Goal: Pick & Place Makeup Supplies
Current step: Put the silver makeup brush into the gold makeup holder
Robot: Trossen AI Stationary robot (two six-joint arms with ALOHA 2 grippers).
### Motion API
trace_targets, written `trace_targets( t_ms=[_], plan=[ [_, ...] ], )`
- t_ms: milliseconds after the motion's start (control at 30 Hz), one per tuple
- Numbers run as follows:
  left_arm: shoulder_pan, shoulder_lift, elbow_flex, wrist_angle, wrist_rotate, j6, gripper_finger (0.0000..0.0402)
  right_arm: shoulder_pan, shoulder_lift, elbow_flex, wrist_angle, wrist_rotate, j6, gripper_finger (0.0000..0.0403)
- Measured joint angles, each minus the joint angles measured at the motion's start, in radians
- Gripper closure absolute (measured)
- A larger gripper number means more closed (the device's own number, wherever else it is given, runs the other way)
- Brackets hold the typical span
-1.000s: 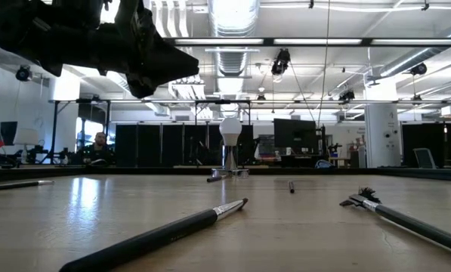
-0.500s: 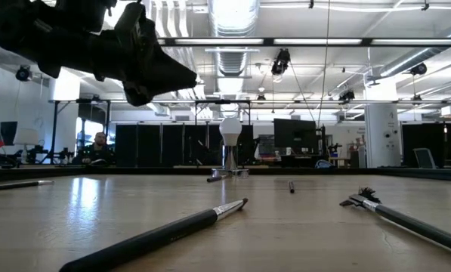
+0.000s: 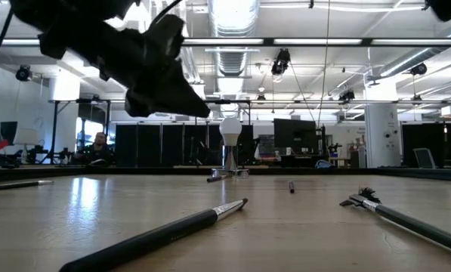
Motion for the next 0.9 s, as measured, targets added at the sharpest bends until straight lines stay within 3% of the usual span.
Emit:
trace_targets(
  t_ms=[133, 267, 667, 900],
  plan=[
    [-0.038, 0.059, 0.14, -0.247, -0.017, -0.123, 0.0395, -0.071, -0.071, -0.137, 0.258, -0.007, -0.228, 0.0394],
    [-0.086, 0.135, 0.296, -0.463, -0.049, -0.239, 0.0385, -0.127, -0.134, -0.218, 0.377, -0.001, -0.324, 0.0394],
    [-0.159, 0.483, 0.831, -0.907, -0.055, -0.514, 0.0298, -0.166, -0.24, -0.373, 0.522, 0.007, -0.362, 0.0394],
    [-0.165, 0.661, 1.081, -1.009, -0.02, -0.61, 0.027, -0.166, -0.247, -0.387, 0.525, 0.007, -0.368, 0.0394]
  ],
)
